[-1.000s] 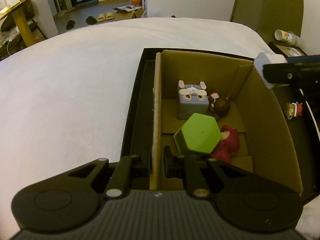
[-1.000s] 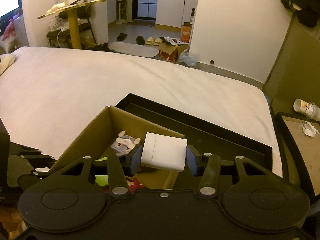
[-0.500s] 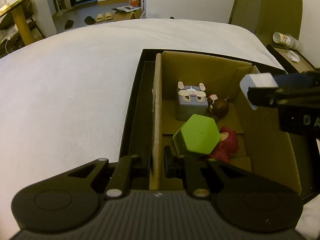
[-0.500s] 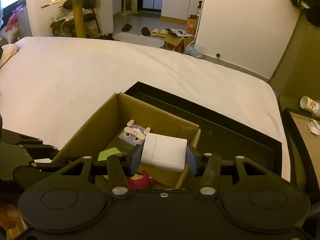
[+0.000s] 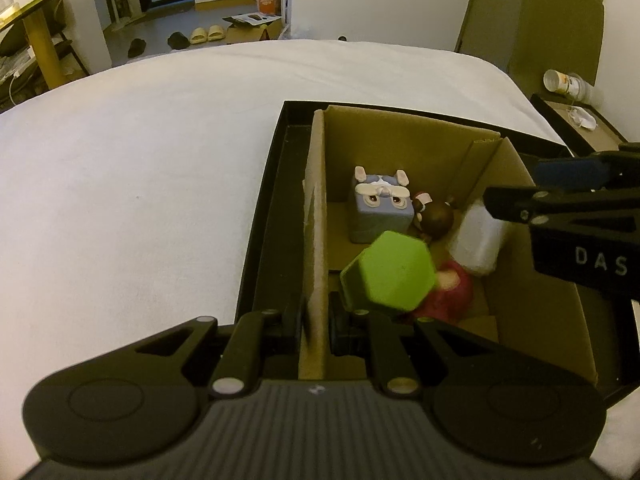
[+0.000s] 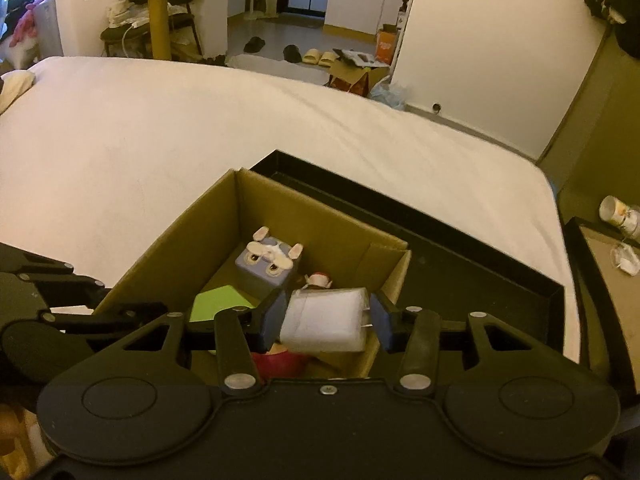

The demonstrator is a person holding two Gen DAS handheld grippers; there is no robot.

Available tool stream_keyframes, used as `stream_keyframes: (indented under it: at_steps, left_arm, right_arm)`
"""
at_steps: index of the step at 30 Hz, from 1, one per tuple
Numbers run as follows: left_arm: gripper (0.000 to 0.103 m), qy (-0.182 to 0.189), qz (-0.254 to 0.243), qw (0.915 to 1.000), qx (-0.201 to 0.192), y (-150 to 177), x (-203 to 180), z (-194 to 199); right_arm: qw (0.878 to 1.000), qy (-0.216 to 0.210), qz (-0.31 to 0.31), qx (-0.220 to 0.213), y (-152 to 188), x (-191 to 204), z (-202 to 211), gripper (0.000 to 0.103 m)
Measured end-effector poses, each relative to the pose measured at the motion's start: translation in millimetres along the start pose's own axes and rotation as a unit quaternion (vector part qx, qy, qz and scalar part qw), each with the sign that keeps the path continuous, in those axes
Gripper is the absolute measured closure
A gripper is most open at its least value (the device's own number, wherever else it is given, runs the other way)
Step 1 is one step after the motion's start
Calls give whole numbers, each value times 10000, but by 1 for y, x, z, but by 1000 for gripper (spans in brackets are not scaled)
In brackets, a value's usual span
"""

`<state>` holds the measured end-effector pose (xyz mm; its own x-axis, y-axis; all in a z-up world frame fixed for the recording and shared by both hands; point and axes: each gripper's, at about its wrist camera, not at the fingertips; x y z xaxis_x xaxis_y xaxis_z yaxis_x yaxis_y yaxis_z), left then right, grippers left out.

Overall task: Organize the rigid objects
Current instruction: 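Lower the white charger block into the box and open the right tool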

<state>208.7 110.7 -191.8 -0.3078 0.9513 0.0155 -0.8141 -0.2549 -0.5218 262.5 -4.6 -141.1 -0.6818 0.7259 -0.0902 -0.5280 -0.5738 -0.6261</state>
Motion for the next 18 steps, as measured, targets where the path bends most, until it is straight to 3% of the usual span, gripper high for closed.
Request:
stream_keyframes:
  at_steps: [18]
  left_arm:
    - [92, -146, -142, 9998, -38, -4, -10, 5]
  right_arm:
    - [9988, 83, -424, -223, 12, -38, 29, 57]
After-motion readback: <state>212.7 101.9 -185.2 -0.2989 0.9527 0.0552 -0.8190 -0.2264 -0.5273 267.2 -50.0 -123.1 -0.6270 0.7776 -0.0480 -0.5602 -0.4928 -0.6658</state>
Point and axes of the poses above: each gripper's, at about its wrist camera, not at the fingertips, and z roughly against the way its jaws point, x to its left, y to its underside, and after that the axes turned 3 degrees about -y, right-handed
